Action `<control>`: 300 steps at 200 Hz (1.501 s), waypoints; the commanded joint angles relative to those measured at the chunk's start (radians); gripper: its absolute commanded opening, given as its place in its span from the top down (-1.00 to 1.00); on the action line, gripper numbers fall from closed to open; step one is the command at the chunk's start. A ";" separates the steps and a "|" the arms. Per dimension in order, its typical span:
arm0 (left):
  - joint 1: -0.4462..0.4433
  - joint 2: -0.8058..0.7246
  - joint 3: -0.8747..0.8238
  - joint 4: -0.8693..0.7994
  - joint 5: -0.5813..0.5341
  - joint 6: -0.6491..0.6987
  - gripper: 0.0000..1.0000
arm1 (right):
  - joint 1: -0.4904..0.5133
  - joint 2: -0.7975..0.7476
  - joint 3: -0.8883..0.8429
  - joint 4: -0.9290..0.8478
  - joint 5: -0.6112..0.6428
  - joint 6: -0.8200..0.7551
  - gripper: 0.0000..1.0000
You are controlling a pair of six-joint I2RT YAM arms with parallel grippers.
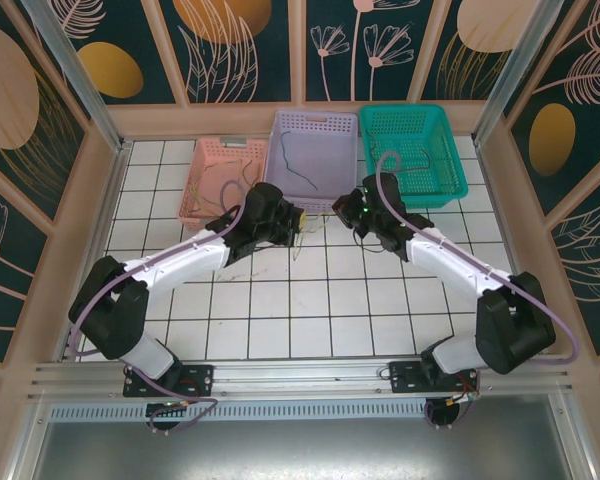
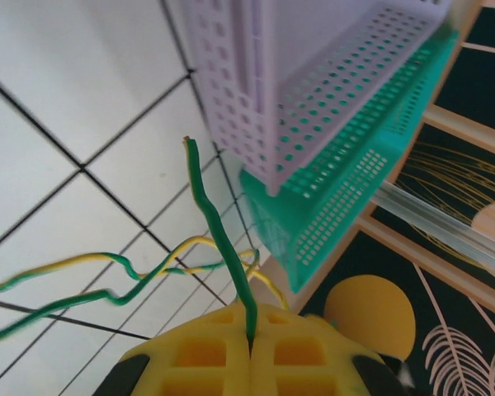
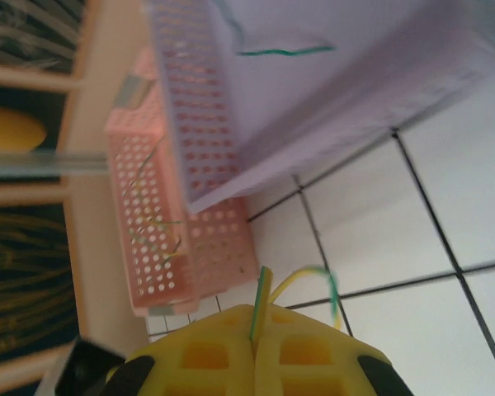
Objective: Untangle the cables
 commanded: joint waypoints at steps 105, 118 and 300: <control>0.210 0.208 0.416 -0.132 0.107 0.242 1.00 | 0.333 -0.130 0.004 -0.090 0.010 -0.679 1.00; 0.236 0.247 0.490 -0.168 0.133 0.277 1.00 | 0.394 -0.131 -0.011 -0.116 0.059 -0.773 1.00; 0.535 0.580 1.302 -0.468 0.101 0.769 1.00 | 0.883 -0.133 -0.196 -0.250 0.615 -1.316 1.00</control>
